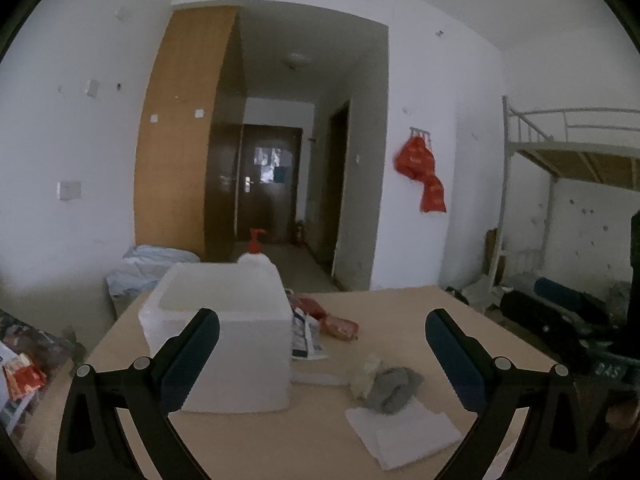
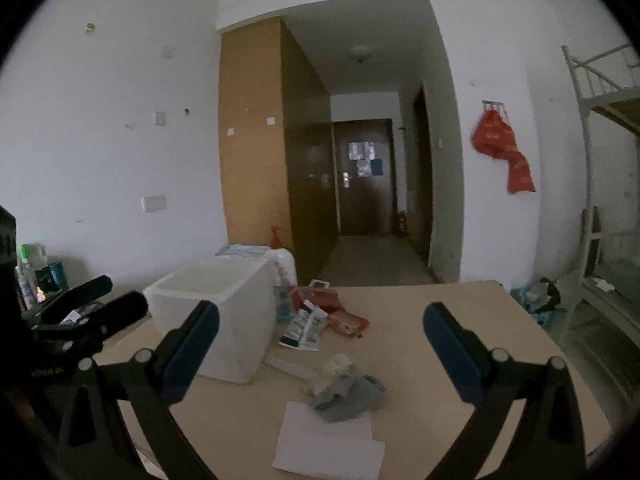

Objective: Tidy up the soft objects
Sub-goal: 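Withdraw both open tools from the foam box back toward the table, then move the open left tool down toward the white paper towel stack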

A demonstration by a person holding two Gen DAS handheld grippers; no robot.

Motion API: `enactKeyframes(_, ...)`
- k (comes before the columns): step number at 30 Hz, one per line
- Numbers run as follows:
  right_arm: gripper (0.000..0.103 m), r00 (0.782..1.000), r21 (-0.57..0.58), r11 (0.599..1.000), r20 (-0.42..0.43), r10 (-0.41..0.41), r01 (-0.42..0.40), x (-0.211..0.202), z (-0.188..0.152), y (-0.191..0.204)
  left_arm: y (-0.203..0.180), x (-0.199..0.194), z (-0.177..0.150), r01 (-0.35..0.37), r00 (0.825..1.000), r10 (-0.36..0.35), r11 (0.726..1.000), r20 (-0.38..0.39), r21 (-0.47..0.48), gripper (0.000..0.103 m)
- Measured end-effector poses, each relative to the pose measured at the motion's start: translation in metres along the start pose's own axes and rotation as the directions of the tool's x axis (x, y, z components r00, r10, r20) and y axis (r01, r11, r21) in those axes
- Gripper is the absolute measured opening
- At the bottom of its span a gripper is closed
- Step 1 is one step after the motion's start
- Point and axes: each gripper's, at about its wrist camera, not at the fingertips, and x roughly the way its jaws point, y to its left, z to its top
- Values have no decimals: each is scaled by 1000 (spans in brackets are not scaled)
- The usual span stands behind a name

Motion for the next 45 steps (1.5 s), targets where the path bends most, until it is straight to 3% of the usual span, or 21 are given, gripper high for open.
enactKeyframes(6, 103, 1000, 18, 1000, -20, -5, 5, -1, -16, -10, -13, 12, -27, 42, 998, -42, 999, -53, -4, 103)
enactKeyframes(20, 103, 999, -9, 1000, -38, -30, 29, -16, -54, -17, -29, 14, -67, 53, 998, -52, 998, -30, 40, 103)
enactKeyframes(27, 103, 997, -5, 999, -60, -45, 45, -17, -59, -21, -33, 20, -81, 80, 994, -77, 996, -74, 35, 103)
enactKeyframes(45, 103, 986, 17, 998, -155, -61, 64, 18, -68, -47, -46, 57, -106, 179, 961, -170, 984, -219, 24, 103)
